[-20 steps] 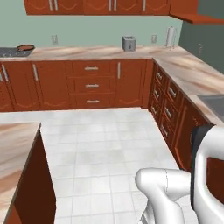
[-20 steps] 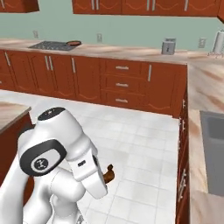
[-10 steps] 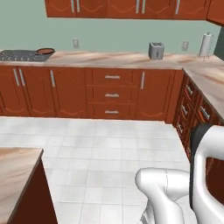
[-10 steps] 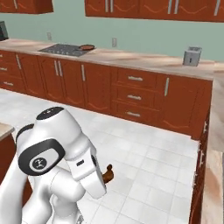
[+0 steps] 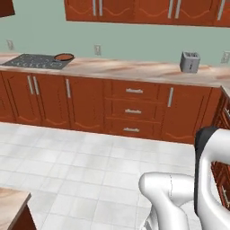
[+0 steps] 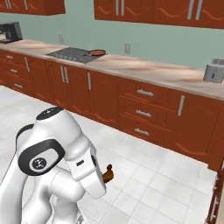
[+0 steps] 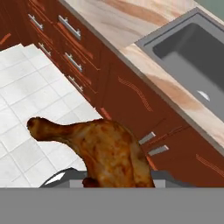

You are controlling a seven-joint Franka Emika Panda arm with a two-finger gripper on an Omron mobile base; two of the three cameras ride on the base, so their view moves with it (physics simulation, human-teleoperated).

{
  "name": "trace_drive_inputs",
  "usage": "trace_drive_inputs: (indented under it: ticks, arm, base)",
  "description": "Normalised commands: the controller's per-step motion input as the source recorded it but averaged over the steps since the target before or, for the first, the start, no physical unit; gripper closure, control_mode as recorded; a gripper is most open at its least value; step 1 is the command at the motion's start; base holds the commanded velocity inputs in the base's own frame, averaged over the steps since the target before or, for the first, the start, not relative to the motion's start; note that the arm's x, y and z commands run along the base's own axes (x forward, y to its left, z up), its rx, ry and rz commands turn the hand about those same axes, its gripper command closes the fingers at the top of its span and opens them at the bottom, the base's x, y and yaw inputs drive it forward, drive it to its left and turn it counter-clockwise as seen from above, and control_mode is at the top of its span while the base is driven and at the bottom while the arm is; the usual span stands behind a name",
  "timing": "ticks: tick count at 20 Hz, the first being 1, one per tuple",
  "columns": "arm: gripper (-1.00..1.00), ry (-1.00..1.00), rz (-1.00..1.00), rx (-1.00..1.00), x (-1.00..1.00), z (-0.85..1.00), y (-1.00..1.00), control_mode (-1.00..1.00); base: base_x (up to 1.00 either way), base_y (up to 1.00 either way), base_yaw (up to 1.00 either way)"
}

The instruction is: Retrieve the chicken drumstick from the fridge and place it on the saucepan with marinade on the stove.

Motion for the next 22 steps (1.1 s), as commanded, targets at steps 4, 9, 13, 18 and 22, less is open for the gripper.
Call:
trace_drive_inputs:
  ticks: [4, 9, 13, 18, 22]
  arm:
    - [1.00, 0.00, 0.00, 0.00, 0.00, 0.00, 0.00, 1.00]
    - [1.00, 0.00, 0.00, 0.00, 0.00, 0.00, 0.00, 1.00]
    - [1.00, 0.00, 0.00, 0.00, 0.00, 0.00, 0.00, 1.00]
    - [1.00, 0.00, 0.00, 0.00, 0.00, 0.00, 0.00, 1.00]
    - [1.00, 0.00, 0.00, 0.00, 0.00, 0.00, 0.00, 1.00]
  base:
    - [1.00, -0.27, 0.27]
    - [1.00, -0.21, 0.24]
    - [1.00, -0.12, 0.17]
    - [1.00, 0.02, 0.04]
    - [1.00, 0.33, 0.00]
